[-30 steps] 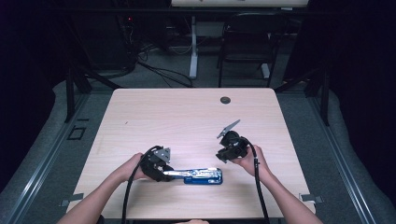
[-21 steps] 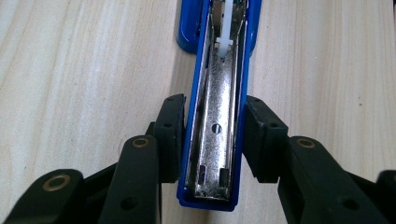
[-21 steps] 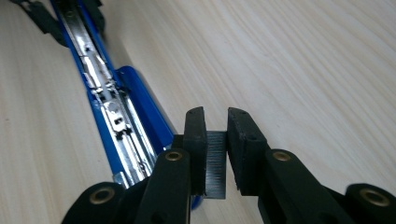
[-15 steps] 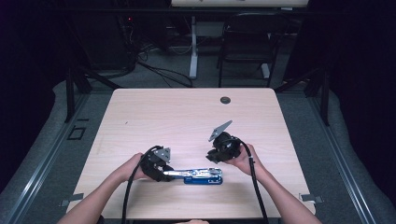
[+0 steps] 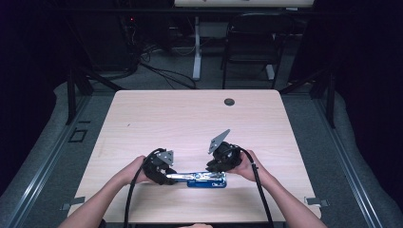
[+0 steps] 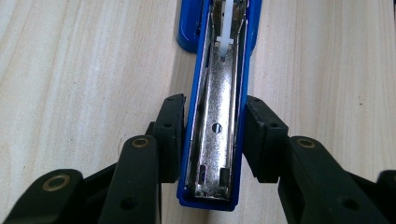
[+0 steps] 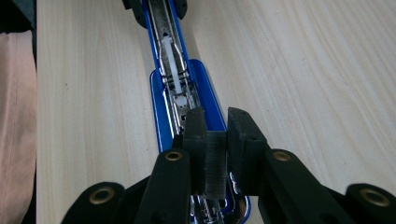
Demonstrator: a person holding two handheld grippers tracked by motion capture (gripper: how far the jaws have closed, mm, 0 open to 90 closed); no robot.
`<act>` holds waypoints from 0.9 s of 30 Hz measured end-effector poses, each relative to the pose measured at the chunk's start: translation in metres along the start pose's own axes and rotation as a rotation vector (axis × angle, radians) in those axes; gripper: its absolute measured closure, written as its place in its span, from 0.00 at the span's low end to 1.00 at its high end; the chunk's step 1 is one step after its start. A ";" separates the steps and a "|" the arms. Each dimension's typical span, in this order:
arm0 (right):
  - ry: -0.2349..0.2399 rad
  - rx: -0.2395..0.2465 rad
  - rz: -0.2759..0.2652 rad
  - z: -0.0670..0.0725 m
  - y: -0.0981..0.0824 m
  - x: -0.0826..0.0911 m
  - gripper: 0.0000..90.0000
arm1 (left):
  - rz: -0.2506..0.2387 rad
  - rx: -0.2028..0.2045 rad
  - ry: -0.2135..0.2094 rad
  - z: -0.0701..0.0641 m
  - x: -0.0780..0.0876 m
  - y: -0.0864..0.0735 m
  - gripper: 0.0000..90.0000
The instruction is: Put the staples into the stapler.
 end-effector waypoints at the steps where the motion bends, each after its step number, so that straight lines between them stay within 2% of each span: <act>1: 0.005 0.005 0.004 0.001 0.000 -0.001 0.87 | -0.001 0.000 0.003 0.000 0.000 0.000 0.69; 2: 0.010 0.016 0.018 0.001 0.000 -0.001 0.87 | -0.002 0.000 0.007 0.000 0.000 0.000 0.69; 3: 0.013 0.014 0.016 0.002 -0.001 -0.002 0.87 | 0.006 0.002 -0.014 0.001 0.001 0.000 0.69; 5: 0.020 0.026 0.023 0.002 -0.002 -0.003 0.87 | 0.006 0.001 -0.015 0.001 0.001 0.000 0.69; 10: 0.039 0.032 0.032 0.001 -0.004 -0.003 0.87 | 0.006 0.001 -0.016 0.001 0.001 0.000 0.69; 11: 0.036 0.019 0.031 0.001 -0.005 -0.003 0.87 | 0.005 0.002 -0.022 0.001 0.000 0.000 0.69; 16: 0.045 0.018 0.029 0.000 -0.008 -0.005 0.87 | 0.007 0.000 -0.016 0.001 0.000 0.000 0.69; 17: 0.044 0.030 0.042 -0.001 -0.008 -0.004 0.87 | 0.007 0.000 -0.016 0.001 0.000 0.000 0.69; 18: 0.045 0.022 0.027 0.000 -0.008 -0.005 0.87 | 0.005 -0.002 -0.004 0.000 0.000 0.000 0.69; 20: 0.045 0.028 0.031 0.000 -0.008 -0.004 0.87 | -0.001 -0.003 0.007 0.000 0.000 0.000 0.69; 27: 0.058 0.056 0.028 -0.001 -0.009 -0.001 0.87 | -0.001 -0.004 0.007 0.000 -0.001 0.000 0.69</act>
Point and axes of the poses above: each handheld gripper's, and its own axes: x roughly backward along the jaws, y roughly out of its top, z roughly to its left, the point moved 1 cm from there along -x, roughly forward along the jaws, and after that the axes turned 11 degrees about -z, right-handed, at the moved point
